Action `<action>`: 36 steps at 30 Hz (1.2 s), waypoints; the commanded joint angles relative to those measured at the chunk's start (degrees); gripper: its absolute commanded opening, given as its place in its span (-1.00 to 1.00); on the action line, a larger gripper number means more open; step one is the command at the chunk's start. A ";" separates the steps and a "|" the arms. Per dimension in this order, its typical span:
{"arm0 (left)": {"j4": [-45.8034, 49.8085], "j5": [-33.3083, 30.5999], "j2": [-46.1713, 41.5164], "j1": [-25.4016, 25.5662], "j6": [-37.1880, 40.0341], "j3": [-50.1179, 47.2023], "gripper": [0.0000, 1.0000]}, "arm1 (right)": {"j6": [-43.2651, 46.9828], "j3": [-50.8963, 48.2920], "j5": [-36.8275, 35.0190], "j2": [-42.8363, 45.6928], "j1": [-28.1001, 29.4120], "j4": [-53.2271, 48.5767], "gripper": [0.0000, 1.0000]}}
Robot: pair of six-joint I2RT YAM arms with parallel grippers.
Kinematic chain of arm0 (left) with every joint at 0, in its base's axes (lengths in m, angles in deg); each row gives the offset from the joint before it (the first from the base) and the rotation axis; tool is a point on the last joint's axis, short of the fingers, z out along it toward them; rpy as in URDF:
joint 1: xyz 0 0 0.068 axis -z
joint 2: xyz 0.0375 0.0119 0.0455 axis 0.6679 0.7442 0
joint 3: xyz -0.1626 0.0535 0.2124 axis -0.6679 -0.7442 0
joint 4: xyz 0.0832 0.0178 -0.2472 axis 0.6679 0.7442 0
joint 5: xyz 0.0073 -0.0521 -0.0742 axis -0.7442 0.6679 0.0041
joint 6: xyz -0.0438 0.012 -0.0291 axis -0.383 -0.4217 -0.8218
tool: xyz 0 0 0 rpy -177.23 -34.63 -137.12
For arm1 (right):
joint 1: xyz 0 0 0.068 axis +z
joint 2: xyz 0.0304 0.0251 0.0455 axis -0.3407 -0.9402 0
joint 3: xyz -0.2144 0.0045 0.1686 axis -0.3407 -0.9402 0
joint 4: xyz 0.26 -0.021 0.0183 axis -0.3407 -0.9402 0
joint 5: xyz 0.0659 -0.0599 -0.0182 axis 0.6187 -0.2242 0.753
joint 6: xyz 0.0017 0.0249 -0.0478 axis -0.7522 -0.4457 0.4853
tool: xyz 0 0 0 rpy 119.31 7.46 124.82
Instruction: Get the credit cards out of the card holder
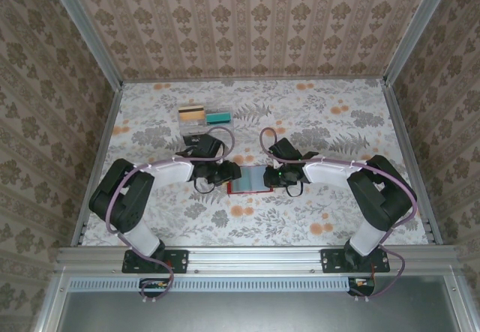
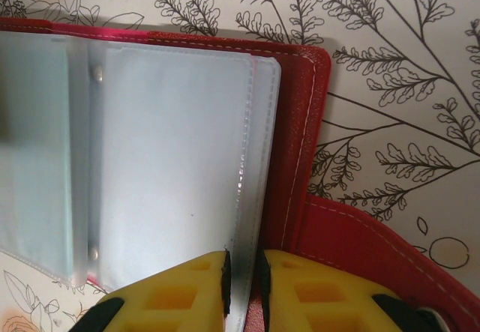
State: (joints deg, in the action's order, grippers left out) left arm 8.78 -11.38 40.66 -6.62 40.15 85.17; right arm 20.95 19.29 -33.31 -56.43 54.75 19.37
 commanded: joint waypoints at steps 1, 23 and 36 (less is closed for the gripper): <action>-1.03 1.85 1.39 0.91 -0.19 1.51 -0.17 | -0.47 -0.95 -0.91 -1.60 0.64 -0.06 -0.58; -6.16 6.20 -0.25 2.20 2.10 1.57 1.00 | -1.27 -1.23 -1.06 -1.53 0.57 0.28 -0.50; 2.06 0.87 -5.35 -0.21 5.10 2.45 0.95 | -0.91 0.13 -4.38 5.84 -1.55 -4.46 -0.24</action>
State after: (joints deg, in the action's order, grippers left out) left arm 6.87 -8.21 38.30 -5.64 43.17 86.11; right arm 19.66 19.18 -34.42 -54.68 54.31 18.48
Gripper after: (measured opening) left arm 0.981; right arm 0.380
